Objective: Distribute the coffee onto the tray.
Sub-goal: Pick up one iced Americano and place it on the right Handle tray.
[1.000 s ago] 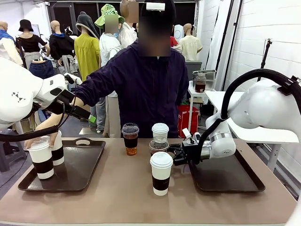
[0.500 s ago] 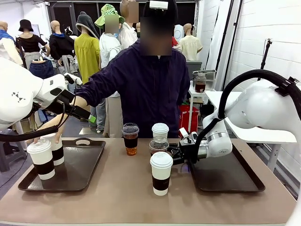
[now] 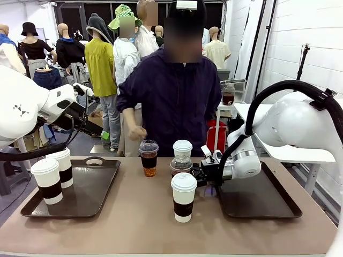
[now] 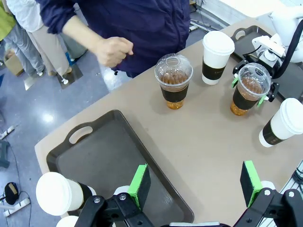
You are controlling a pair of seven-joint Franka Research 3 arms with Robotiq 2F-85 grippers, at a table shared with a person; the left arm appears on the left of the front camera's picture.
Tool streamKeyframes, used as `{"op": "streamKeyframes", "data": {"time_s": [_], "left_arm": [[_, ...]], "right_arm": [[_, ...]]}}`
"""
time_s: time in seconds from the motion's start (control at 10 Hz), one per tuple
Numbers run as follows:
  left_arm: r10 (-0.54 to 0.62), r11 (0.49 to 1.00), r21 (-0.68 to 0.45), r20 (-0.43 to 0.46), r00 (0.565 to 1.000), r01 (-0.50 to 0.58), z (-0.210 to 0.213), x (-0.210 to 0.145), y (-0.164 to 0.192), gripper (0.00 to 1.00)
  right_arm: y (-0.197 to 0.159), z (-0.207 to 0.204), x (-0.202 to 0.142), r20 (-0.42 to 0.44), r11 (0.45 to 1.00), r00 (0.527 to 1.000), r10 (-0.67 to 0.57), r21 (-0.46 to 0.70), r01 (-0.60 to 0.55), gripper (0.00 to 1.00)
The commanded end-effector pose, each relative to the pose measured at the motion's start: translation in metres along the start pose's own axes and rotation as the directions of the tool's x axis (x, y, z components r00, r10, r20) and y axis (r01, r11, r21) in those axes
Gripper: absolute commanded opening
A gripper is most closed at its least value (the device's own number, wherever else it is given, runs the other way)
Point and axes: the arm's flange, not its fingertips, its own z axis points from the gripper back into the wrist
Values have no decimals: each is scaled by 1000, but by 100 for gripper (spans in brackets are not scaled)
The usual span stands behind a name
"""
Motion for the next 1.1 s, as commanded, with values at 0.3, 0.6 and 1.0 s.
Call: {"op": "streamKeyframes", "data": {"time_s": [0.3, 0.6, 1.0], "left_arm": [[3, 1000, -6, -1, 1000, -3, 0, -1, 1, 100], [3, 1000, -6, -1, 1000, -3, 0, -1, 1, 100], [3, 1000, -6, -1, 1000, -3, 0, -1, 1, 100]], "right_arm": [[-10, -15, -1, -10, 998, 998, -59, -9, 59, 100], [-11, -13, 2, -8, 998, 999, -53, -28, 53, 81], [2, 2, 12, 15, 998, 999, -36, -60, 37, 81]]}}
